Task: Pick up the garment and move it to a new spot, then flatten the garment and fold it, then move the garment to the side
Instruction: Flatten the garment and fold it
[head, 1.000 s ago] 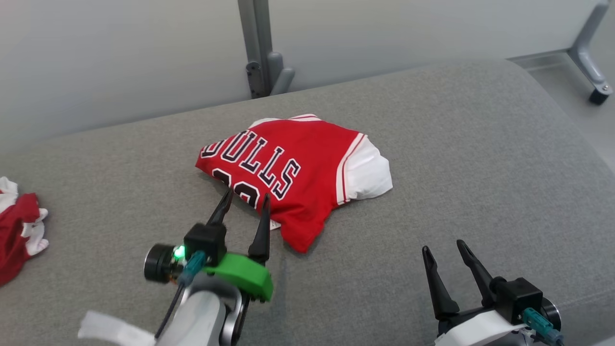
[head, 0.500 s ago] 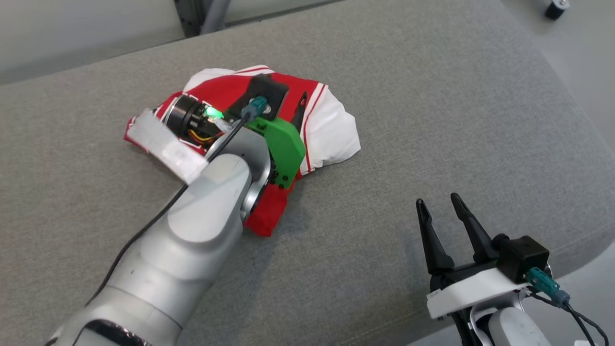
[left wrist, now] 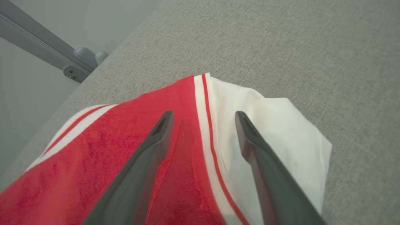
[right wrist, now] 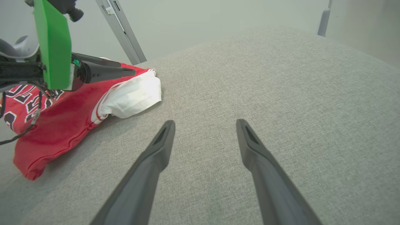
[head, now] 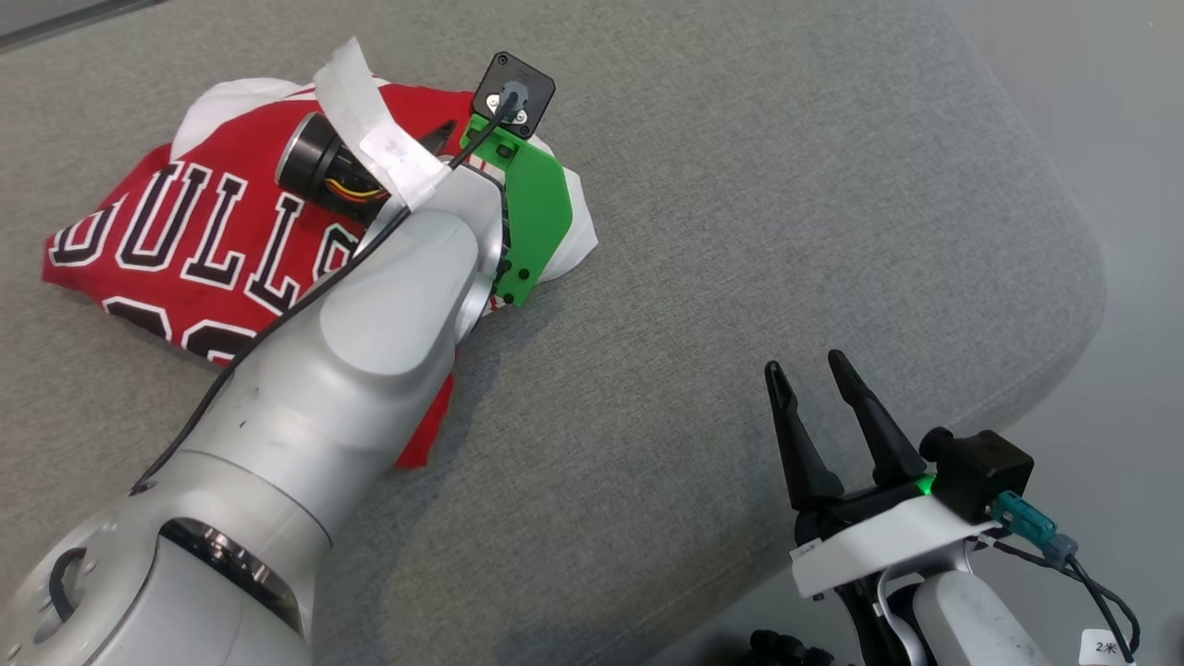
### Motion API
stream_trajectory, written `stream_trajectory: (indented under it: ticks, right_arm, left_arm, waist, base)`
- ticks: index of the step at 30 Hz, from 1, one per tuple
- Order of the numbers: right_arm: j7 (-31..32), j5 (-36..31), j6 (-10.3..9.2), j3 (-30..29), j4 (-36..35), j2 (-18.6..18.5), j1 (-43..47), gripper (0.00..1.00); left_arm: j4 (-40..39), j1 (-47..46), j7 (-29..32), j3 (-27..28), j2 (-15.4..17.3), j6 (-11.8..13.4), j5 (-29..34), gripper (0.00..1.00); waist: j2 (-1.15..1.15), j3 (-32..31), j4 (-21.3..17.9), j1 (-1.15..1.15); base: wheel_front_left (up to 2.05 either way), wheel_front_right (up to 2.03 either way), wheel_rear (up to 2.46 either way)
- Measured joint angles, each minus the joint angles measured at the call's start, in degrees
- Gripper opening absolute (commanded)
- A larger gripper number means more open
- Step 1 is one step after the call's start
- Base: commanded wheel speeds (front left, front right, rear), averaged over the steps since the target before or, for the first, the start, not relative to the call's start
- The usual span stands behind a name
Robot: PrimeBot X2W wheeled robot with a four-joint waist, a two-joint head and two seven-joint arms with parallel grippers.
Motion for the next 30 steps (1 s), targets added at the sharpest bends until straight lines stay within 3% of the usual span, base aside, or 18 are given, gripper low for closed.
stream_trajectory:
  ticks: [6, 7, 8, 10, 16, 23, 30]
  right_arm:
    - [0.00, 1.03, 0.00, 1.14, 0.20, 0.00, -0.41, 1.00]
    - [0.00, 1.33, 0.00, 1.20, 0.20, 0.00, -0.57, 1.00]
    - [0.00, 1.49, 0.00, 1.23, 0.18, 0.01, -0.68, 1.00]
    - [0.00, 1.91, 0.00, 1.24, 0.16, 0.00, -0.73, 1.00]
    - [0.00, 1.97, 0.00, 0.88, 0.54, 0.02, -0.92, 1.00]
    - [0.00, 1.16, 0.00, -0.23, 1.00, 0.04, -0.76, 1.00]
    - [0.00, -0.40, 0.00, -0.38, 2.08, 0.07, 1.44, 1.00]
  left_arm:
    - [4.60, -2.66, 0.97, -3.05, -0.01, 0.32, -0.07, 1.00]
    - [5.31, -2.83, 0.91, -3.27, 0.01, 0.32, -0.33, 0.96]
    - [6.12, -3.07, 0.91, -3.64, -0.03, 0.31, -0.34, 0.72]
    - [7.39, -3.27, 0.41, -4.09, 0.01, 0.27, -0.51, 0.01]
    - [8.44, -3.30, -4.03, -4.80, 0.11, -0.18, -1.69, 0.00]
    - [0.83, -4.05, -14.25, -4.03, 0.12, -1.67, -6.82, 0.00]
    - [-8.42, -8.48, -23.48, -0.38, 0.13, -2.75, -18.22, 0.00]
  waist:
    - [0.00, 2.31, -3.01, 0.00]
    - [0.00, 2.60, -3.43, 0.00]
    - [0.00, 2.87, -3.83, 0.00]
    - [0.00, 3.31, -4.51, 0.00]
    - [0.00, 3.21, -5.18, 0.00]
    - [0.00, 0.69, -3.89, 0.00]
    - [0.00, -3.99, -1.96, 0.00]
  base:
    - [0.00, 0.00, 0.00]
    - [0.00, 0.00, 0.00]
    - [0.00, 0.00, 0.00]
    - [0.00, 0.00, 0.00]
    - [0.00, 0.00, 0.00]
    - [0.00, 0.00, 0.00]
    - [0.00, 0.00, 0.00]
